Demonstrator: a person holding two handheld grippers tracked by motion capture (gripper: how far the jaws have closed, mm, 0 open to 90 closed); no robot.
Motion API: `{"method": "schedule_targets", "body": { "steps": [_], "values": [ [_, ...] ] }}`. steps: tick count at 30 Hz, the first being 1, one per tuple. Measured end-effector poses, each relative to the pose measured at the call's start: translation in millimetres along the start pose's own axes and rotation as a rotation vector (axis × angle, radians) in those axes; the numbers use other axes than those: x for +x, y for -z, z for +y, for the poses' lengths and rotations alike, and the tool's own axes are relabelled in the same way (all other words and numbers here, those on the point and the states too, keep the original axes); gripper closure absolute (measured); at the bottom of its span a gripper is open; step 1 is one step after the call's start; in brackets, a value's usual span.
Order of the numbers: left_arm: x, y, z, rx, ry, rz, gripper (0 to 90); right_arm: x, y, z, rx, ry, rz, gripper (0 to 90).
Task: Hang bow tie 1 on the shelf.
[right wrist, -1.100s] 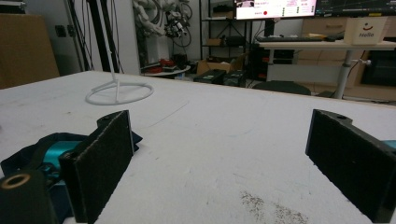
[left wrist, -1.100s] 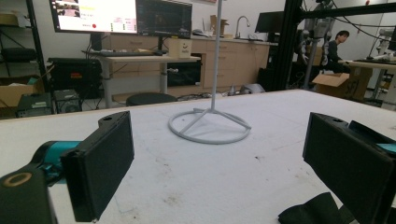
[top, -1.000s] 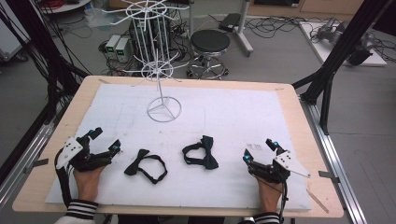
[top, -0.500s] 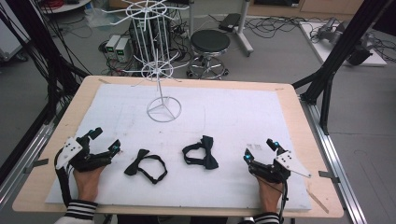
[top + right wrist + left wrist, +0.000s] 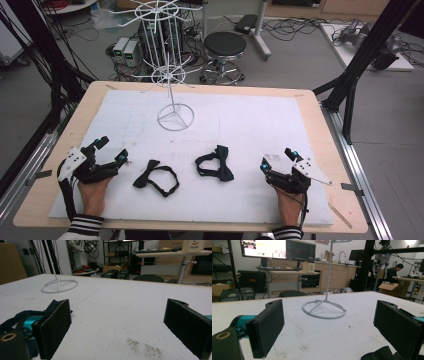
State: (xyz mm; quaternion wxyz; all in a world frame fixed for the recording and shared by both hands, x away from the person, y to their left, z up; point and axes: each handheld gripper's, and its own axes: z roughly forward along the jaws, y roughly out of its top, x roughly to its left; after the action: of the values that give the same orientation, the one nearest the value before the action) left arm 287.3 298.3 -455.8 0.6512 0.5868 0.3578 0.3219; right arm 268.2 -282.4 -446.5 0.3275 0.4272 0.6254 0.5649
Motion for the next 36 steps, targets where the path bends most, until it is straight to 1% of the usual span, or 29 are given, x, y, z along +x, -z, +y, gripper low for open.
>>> {"method": "schedule_targets", "body": {
  "steps": [3, 5, 6, 7, 8, 9, 10, 11, 12, 13, 14, 16, 17, 19, 20, 22, 23, 24, 25, 26, 27, 28, 29, 30, 31, 32, 34, 36],
  "values": [
    [-0.3, -0.2, -0.1, -0.002, 0.0, -0.001, 10.0, 2.5, -0.3, 8.3, 0.034, -0.003, 0.008, 6.9],
    [-0.5, -0.2, 0.0, -0.001, -0.003, -0.002, 10.1, 3.2, -0.8, 11.6, 0.034, 0.005, 0.012, 6.9],
    [-0.6, -0.2, -0.1, -0.002, -0.001, -0.002, 10.0, 7.3, -0.6, 20.0, 0.055, 0.002, 0.017, 6.9],
    [-0.4, -0.1, 0.0, -0.001, -0.001, -0.003, 10.0, 7.3, -0.6, 20.0, 0.055, 0.002, 0.017, 6.9],
    [-0.5, -0.2, -0.1, -0.002, -0.001, -0.002, 10.0, 7.7, -1.4, 23.0, 0.055, 0.009, 0.026, 6.9],
    [-0.5, -0.2, -0.1, -0.003, -0.001, -0.002, 10.1, 10.7, -3.4, 31.2, 0.072, 0.018, 0.046, 6.9],
    [-0.6, -0.2, -0.1, -0.002, -0.001, 0.0, 10.1, 12.5, -5.1, 36.0, 0.079, 0.036, 0.054, 6.9],
    [-0.6, -0.2, -0.1, -0.002, -0.001, 0.0, 10.1, 12.5, -5.1, 36.0, 0.079, 0.036, 0.054, 6.9],
    [-0.5, -0.2, -0.1, -0.003, 0.0, -0.001, 10.0, 14.5, -8.2, 42.9, 0.105, 0.055, 0.067, 6.9],
    [-0.3, -0.1, -0.1, -0.002, 0.0, -0.002, 10.0, 14.5, -8.2, 42.9, 0.105, 0.055, 0.067, 6.9],
    [-0.3, 0.0, 0.0, -0.001, 0.0, -0.002, 10.0, 16.3, -9.6, 46.4, 0.123, 0.055, 0.077, 6.9],
    [-0.5, -0.2, -0.1, -0.003, 0.0, -0.001, 10.0, 18.9, -13.2, 52.4, 0.15, 0.072, 0.097, 6.9],
    [-0.4, -0.1, 0.0, -0.002, 0.0, -0.002, 10.0, 22.0, -16.5, 58.1, 0.185, 0.086, 0.118, 6.9],
    [-0.3, -0.1, 0.0, -0.001, 0.0, -0.001, 10.1, 22.9, -17.8, 59.6, 0.192, 0.085, 0.125, 7.0],
    [-0.3, -0.1, 0.0, -0.001, 0.0, -0.002, 10.0, 24.7, -19.0, 61.6, 0.209, 0.078, 0.135, 7.0],
    [-0.4, 0.0, 0.0, -0.001, 0.0, -0.003, 10.0, 27.3, -21.8, 65.7, 0.229, 0.088, 0.154, 7.0],
    [-0.5, -0.2, -0.1, -0.004, -0.001, -0.002, 10.0, 30.5, -25.1, 69.6, 0.253, 0.095, 0.178, 6.9],
    [-0.5, -0.2, -0.1, -0.003, -0.002, -0.003, 10.0, 30.5, -25.1, 69.6, 0.253, 0.095, 0.178, 6.9],
    [-0.4, -0.1, -0.1, -0.002, -0.005, -0.004, 10.0, 31.9, -26.0, 70.6, 0.267, 0.094, 0.185, 7.0],
    [-0.5, 0.0, 0.0, -0.001, -0.005, -0.004, 10.0, 35.9, -29.4, 72.5, 0.3, 0.106, 0.204, 6.9],
    [-0.5, 0.0, -0.1, -0.002, -0.004, -0.004, 10.0, 37.7, -31.3, 73.2, 0.316, 0.116, 0.215, 7.0],
    [-0.5, -0.2, -0.1, -0.004, -0.002, -0.002, 10.0, 37.7, -31.3, 73.2, 0.316, 0.116, 0.215, 7.0],
    [-0.4, 0.0, -0.1, -0.002, -0.002, -0.003, 10.0, 41.6, -34.9, 74.4, 0.352, 0.121, 0.228, 7.0],
    [-0.3, 0.1, 0.0, -0.001, -0.002, -0.004, 10.0, 43.3, -37.0, 74.9, 0.367, 0.13, 0.236, 7.0],
    [-0.5, -0.1, -0.1, -0.004, -0.001, -0.002, 10.0, 43.3, -37.0, 74.9, 0.367, 0.13, 0.236, 7.0],
    [-0.4, 0.0, -0.1, -0.002, -0.002, -0.003, 10.0, 47.2, -40.9, 76.5, 0.401, 0.137, 0.24, 7.0],
    [-0.6, -0.2, -0.1, -0.004, -0.001, -0.002, 10.0, 47.9, -42.3, 77.1, 0.407, 0.142, 0.243, 7.0],
    [-0.4, 0.0, 0.0, -0.002, 0.0, -0.002, 10.1, 50.6, -45.8, 78.6, 0.433, 0.142, 0.247, 7.0]
  ]
}}
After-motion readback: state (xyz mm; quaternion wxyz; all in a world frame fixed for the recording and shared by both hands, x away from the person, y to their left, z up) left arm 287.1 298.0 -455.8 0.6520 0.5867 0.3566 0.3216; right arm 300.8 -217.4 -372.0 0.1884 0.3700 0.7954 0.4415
